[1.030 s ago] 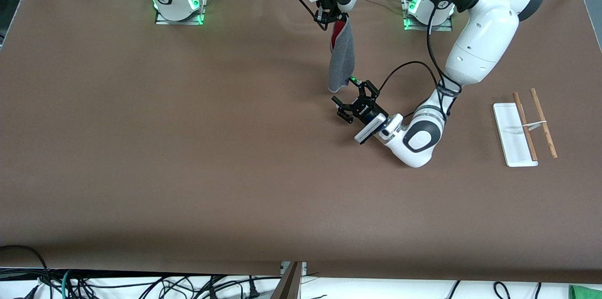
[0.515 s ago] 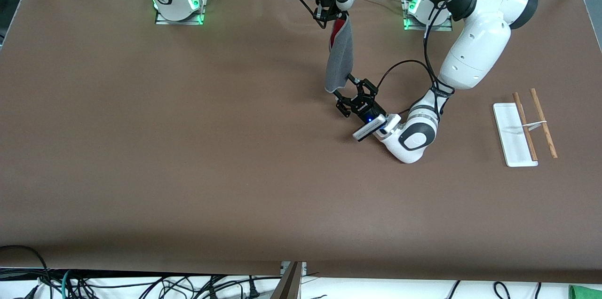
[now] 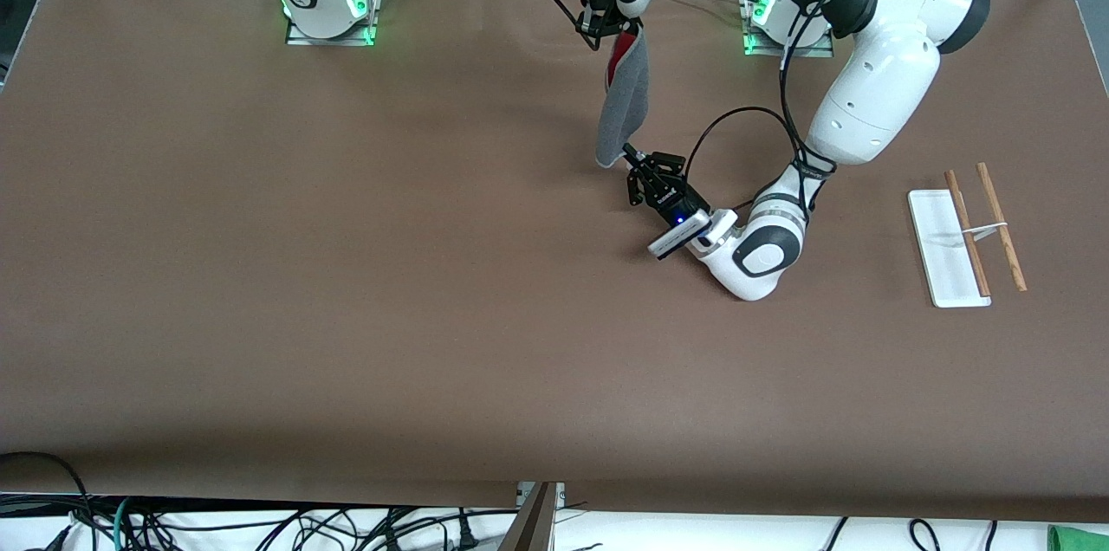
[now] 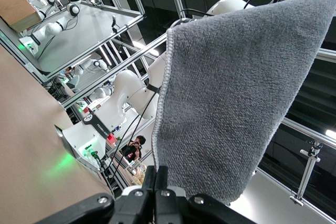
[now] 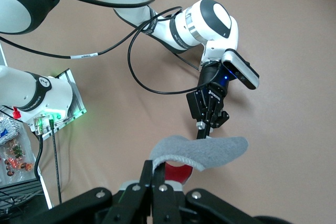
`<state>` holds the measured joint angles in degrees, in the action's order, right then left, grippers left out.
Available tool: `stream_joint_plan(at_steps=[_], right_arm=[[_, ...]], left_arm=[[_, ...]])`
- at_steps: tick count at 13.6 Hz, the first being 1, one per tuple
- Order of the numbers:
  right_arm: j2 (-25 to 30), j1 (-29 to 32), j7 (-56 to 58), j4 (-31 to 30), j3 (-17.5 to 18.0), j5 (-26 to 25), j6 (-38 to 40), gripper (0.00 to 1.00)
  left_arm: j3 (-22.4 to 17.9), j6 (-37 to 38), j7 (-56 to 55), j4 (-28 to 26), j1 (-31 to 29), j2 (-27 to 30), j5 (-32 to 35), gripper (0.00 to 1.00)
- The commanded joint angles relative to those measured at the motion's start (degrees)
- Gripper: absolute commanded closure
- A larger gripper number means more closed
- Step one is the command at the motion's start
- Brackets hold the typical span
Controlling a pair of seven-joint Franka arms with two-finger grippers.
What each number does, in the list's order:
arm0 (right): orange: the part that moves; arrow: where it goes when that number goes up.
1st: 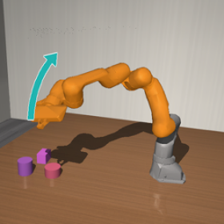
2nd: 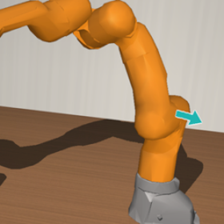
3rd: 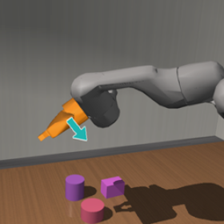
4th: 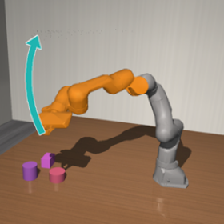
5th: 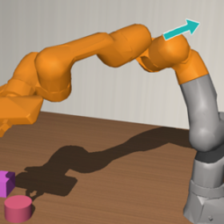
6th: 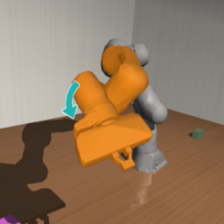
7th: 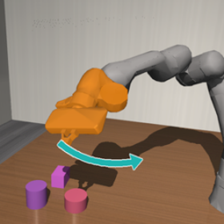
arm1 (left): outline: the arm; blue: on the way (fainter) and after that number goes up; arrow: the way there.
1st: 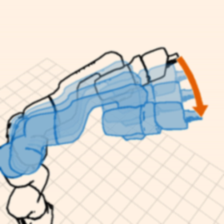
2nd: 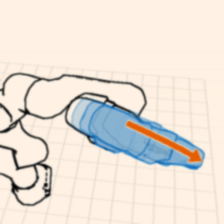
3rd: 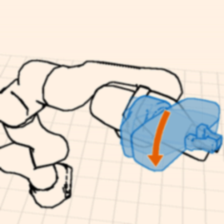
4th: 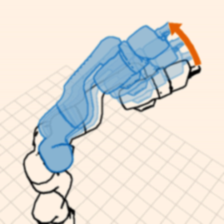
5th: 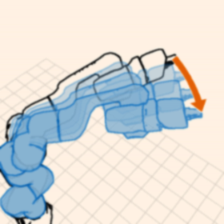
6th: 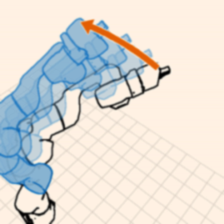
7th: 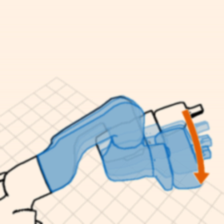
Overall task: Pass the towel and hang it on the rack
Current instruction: 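Open the right gripper to release the towel to the left gripper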
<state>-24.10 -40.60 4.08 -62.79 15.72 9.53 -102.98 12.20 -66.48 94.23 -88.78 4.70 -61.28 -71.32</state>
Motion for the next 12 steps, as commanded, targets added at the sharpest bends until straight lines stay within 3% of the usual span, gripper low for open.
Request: stream_joint_plan(at_steps=[1,2,3,4,5,12], right_arm=[[0.8,-0.1,-2.8,0.4,0.3,-0.6,0.7,0.99],[0.8,-0.1,-3.7,0.4,0.3,-0.6,0.7,0.89],[0.9,-0.1,-4.3,0.4,0.4,-0.6,0.6,0.67],[1.1,-0.1,-5.0,0.4,0.4,-0.5,0.3,0.4],[1.1,-0.1,-5.7,0.4,0.4,-0.5,0.1,0.0],[3.3,0.0,-6.0,0.4,-0.1,-0.1,1.1,0.0]], left_arm=[[-0.3,0.2,0.6,-0.8,0.8,1.2,-1.4,1.0],[-0.3,0.2,-0.4,-0.8,0.8,1.7,-1.4,1.0],[-0.4,0.2,-1.9,-0.6,0.4,2.0,-0.8,1.0],[-0.4,0.2,-2.3,-0.4,0.3,2.6,-0.7,1.0],[-0.6,0.1,-3.2,-0.2,0.3,3.3,-0.6,1.0],[-3.5,-0.1,-11.8,2.0,-0.3,10.7,5.1,1.0]])
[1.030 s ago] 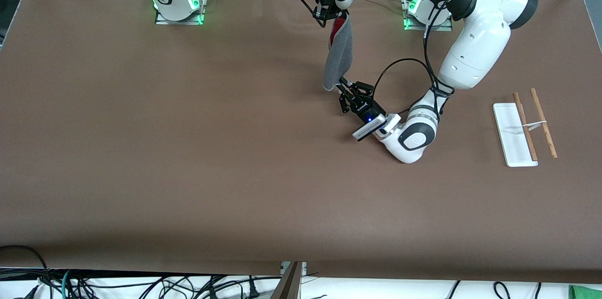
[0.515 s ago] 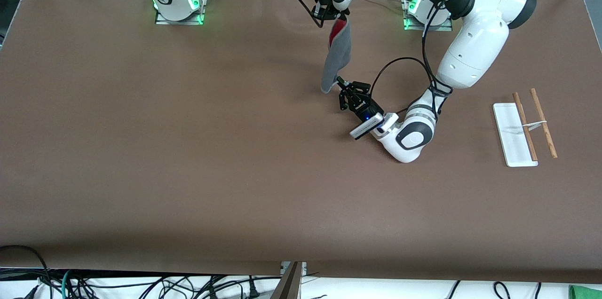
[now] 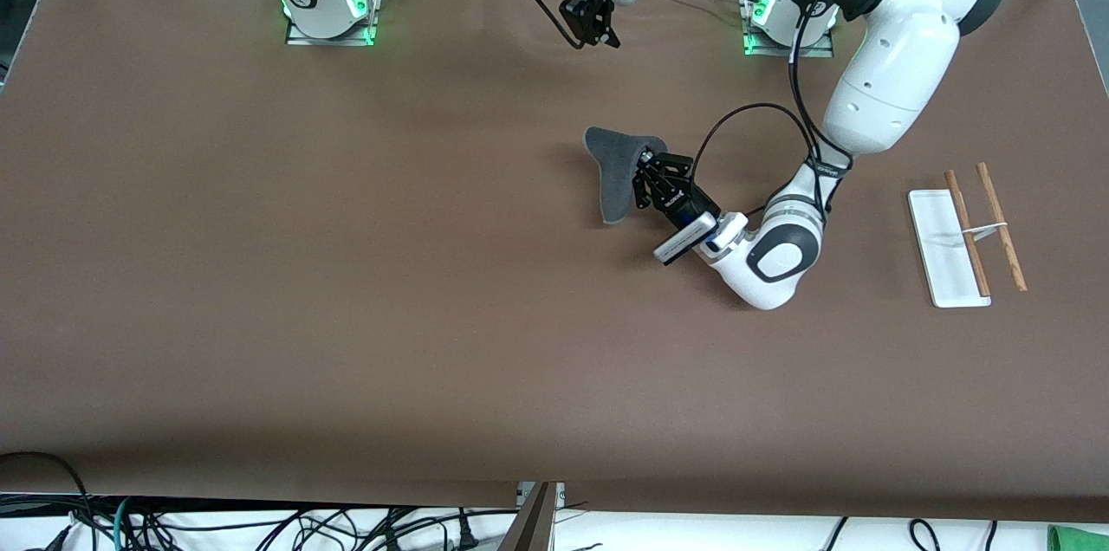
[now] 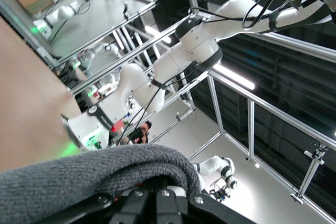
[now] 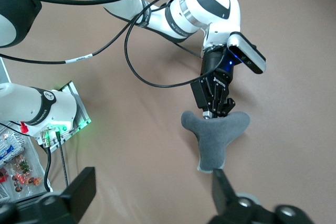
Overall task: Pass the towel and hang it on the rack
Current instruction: 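Open the right gripper to release the towel to the left gripper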
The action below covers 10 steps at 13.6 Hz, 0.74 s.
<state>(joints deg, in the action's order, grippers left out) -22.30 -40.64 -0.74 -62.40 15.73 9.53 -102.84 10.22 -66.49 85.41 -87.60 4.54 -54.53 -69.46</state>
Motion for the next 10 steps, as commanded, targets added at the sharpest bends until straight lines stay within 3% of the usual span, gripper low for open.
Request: stream_joint_plan(at_steps=[1,4,6,10], right_arm=[[1.5,0.1,-1.0,0.0,-0.3,-0.1,1.0,0.0],[2.3,0.7,-1.3,0.0,-0.6,-0.2,0.5,0.0],[2.3,0.7,-1.0,0.0,-1.5,-0.3,0.6,0.0],[5.4,0.7,-0.2,-0.3,-7.4,-0.2,3.2,0.0]], left_arm=[[-2.6,0.0,-3.8,4.4,-0.1,4.3,6.9,1.0],[-2.8,0.3,-6.8,12.9,-0.2,7.0,19.2,1.0],[-2.9,0.5,-8.0,13.6,-0.6,9.6,24.0,1.0],[-2.3,0.4,-8.3,19.0,0.3,13.5,39.1,1.0]])
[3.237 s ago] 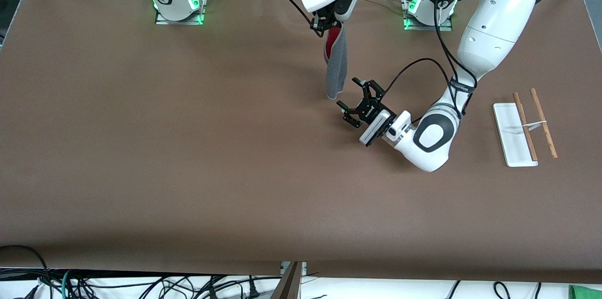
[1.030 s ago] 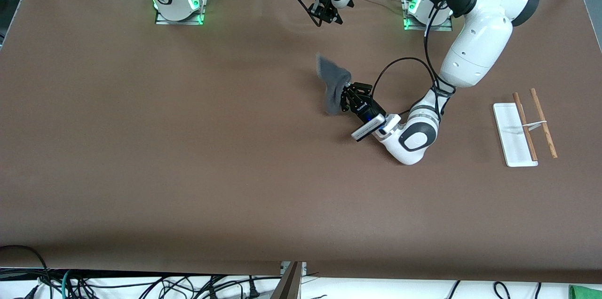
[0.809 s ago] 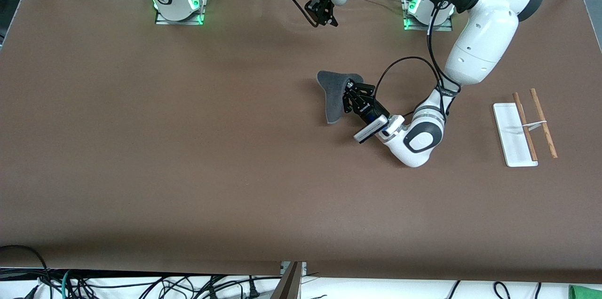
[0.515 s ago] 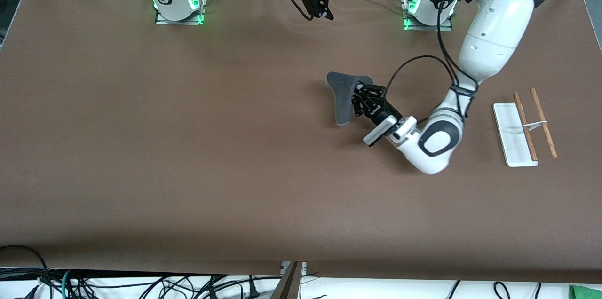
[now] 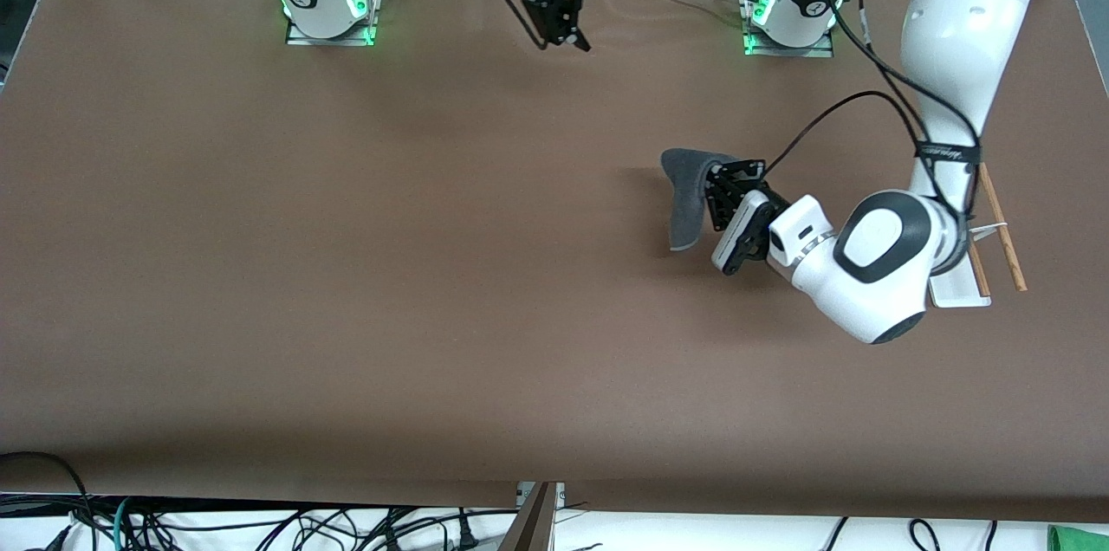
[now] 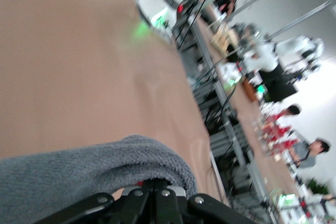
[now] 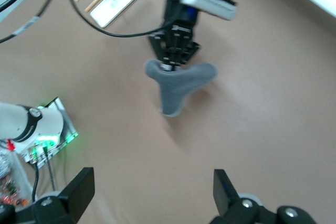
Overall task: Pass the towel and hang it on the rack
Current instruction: 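Open the right gripper to release the towel to the left gripper, then carry the towel with the left gripper while the right gripper retracts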
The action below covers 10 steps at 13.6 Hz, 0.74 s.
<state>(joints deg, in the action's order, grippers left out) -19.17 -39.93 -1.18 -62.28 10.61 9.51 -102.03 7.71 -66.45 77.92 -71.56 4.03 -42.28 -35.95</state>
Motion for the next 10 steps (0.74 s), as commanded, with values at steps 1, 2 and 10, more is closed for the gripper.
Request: stream_joint_plan(at_steps=[1,2,10], right_arm=[[3.0,0.0,0.1,-0.5,-3.9,-0.2,3.8,0.0],[3.3,0.0,0.1,-0.5,-5.8,-0.2,4.6,0.0],[3.0,0.0,-0.1,-3.8,-20.8,-0.1,4.6,0.0]], left_arm=[[0.5,0.3,-0.8,4.3,1.4,1.2,9.1,1.0],[0.5,0.1,-0.8,4.8,1.6,2.0,11.8,1.0],[0.2,-1.9,0.5,13.5,5.2,7.6,39.5,1.0]])
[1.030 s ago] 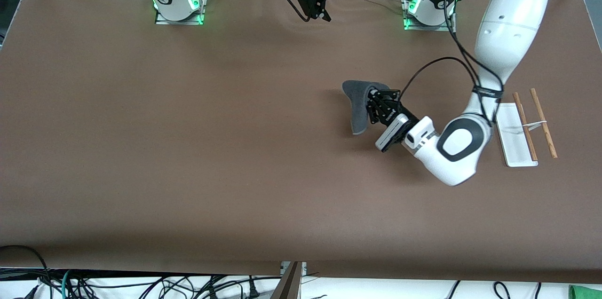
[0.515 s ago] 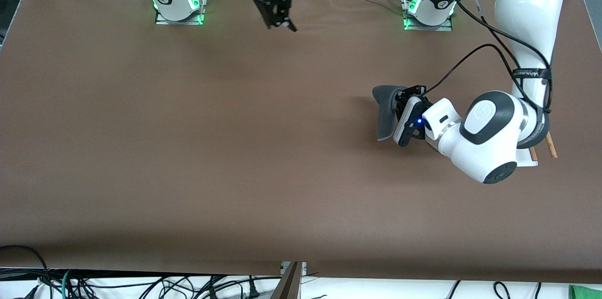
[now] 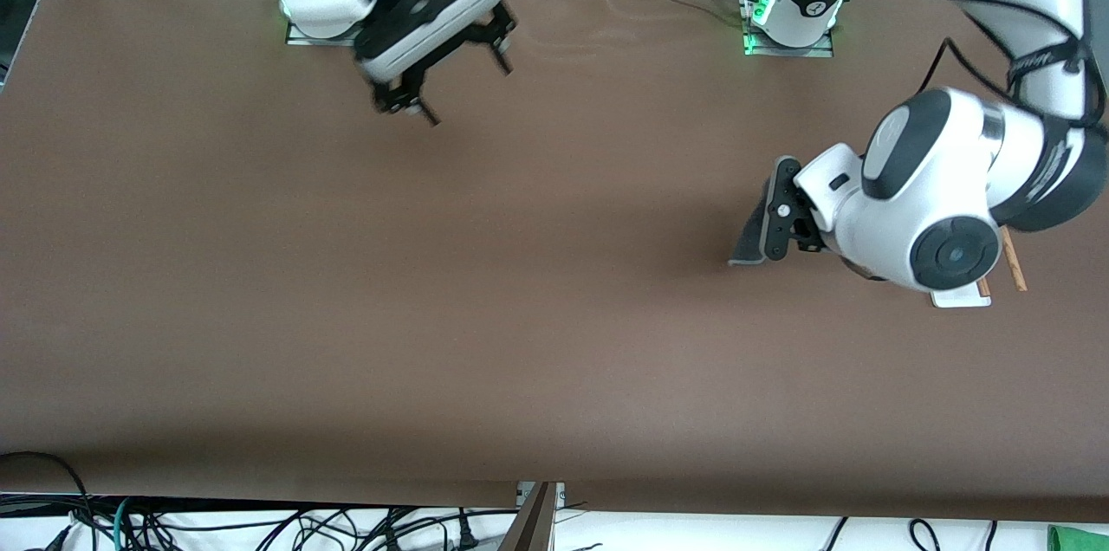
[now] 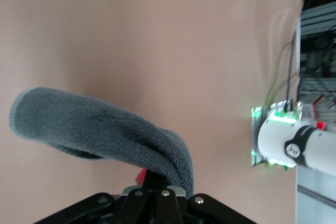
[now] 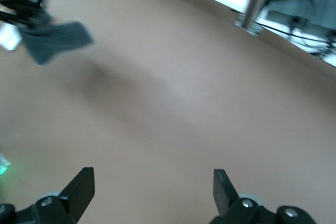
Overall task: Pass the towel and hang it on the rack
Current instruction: 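Carry the towel with the left gripper while the right gripper retracts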
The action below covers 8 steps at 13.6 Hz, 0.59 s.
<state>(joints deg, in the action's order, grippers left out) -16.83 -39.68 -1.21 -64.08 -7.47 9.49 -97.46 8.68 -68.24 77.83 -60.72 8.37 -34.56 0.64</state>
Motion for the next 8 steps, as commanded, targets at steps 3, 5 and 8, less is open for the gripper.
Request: stream_joint_plan(at_steps=[3,5,8], right_arm=[[-0.1,0.1,-1.1,-3.8,-4.3,-0.9,-0.2,0.0],[-0.6,2.4,-0.4,-5.4,-5.3,-0.9,-0.2,0.0],[-1.7,5.2,-0.5,-7.2,-5.6,-1.0,0.0,0.0]], left_arm=[[-1.1,-3.3,0.9,4.7,0.1,-0.1,6.0,1.0],[-1.2,-4.2,1.1,4.6,-2.7,1.6,5.9,1.0],[-1.1,-3.6,2.9,4.4,-8.3,1.7,2.9,1.0]])
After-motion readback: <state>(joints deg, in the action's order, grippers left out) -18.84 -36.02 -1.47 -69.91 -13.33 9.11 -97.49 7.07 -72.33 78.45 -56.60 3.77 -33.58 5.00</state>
